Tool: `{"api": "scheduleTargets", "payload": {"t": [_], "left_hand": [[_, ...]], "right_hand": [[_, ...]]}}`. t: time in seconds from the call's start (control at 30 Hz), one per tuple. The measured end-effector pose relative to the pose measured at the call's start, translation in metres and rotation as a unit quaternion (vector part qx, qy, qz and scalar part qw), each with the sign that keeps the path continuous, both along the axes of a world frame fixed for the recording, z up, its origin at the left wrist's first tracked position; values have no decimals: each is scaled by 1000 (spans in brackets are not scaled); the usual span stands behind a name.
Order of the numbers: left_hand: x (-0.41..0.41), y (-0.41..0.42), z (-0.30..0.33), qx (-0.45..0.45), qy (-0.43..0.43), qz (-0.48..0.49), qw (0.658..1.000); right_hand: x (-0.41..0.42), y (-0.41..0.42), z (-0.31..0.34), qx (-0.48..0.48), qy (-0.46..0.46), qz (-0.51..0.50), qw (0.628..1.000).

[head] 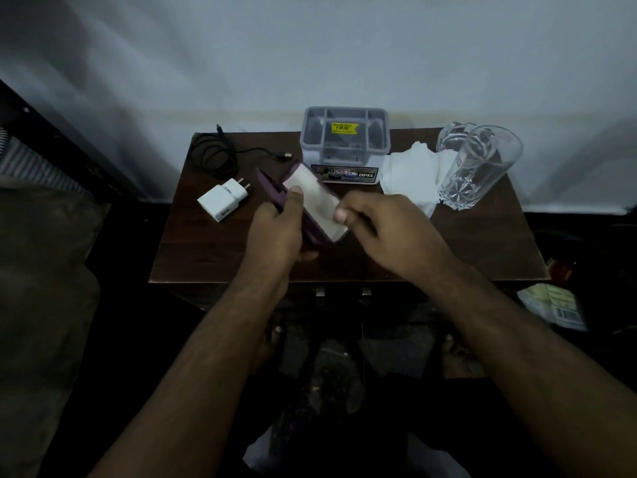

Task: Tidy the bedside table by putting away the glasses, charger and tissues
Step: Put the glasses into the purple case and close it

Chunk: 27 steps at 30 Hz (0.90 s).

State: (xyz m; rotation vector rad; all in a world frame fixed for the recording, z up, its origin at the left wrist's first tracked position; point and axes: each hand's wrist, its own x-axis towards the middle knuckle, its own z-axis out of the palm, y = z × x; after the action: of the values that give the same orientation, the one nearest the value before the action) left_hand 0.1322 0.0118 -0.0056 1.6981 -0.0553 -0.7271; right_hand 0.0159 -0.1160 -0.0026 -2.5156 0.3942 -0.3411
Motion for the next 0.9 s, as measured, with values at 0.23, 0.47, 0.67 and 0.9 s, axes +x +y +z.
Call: {"api": "scheduleTargets", "payload": {"t": [0.23,0.47,0.67,0.9], "left_hand": [[-4,-11,-6,-17,27,33,999],[-9,-12,-7,32,-16,-10,999],[-11,-13,-4,46,-26,-11,999],[-6,-11,-6,58,-30,16,998]], "right_hand": [[-6,-27,-6,12,-12,-151,988],[-30,-56,-16,-24,210,-228,950],[-24,-44,-19,-14,293,-201,935],[-19,-41,-11,-7,211,-175,962]]}}
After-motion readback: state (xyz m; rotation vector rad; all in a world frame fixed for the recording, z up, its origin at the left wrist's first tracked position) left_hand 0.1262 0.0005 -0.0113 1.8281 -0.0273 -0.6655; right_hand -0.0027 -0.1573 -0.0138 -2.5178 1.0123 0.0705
